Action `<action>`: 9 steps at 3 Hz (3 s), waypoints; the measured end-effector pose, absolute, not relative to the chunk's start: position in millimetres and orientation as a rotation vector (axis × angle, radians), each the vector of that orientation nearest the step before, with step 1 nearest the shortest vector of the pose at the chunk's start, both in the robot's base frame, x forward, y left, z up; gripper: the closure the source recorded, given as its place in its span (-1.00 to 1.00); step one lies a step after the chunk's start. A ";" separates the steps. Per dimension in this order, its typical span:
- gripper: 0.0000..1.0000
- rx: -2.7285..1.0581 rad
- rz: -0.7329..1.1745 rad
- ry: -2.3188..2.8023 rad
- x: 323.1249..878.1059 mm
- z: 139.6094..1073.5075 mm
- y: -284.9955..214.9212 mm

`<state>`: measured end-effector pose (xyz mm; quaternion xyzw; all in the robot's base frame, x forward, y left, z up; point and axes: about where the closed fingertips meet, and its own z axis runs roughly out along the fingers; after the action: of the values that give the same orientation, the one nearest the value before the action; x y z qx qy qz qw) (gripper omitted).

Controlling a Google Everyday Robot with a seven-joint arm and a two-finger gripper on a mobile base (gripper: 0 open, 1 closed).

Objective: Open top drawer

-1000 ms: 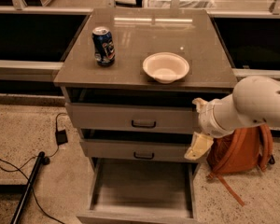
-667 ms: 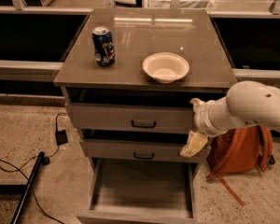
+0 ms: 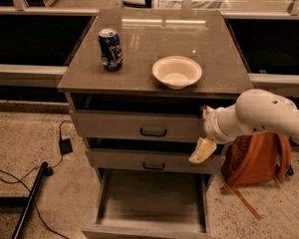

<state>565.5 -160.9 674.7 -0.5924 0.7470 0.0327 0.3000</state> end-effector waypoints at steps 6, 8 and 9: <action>-0.58 -1.612 0.129 1.923 557.0 677.2 -156.5; -0.94 -1.626 0.127 1.883 541.5 693.4 -155.5; -1.00 -1.627 0.127 1.885 544.6 692.3 -155.5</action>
Offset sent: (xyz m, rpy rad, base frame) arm 0.0218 -0.0054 -0.0159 0.0383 0.0159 -0.0019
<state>544.6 -155.5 692.3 -0.6186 0.7167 0.0482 0.3185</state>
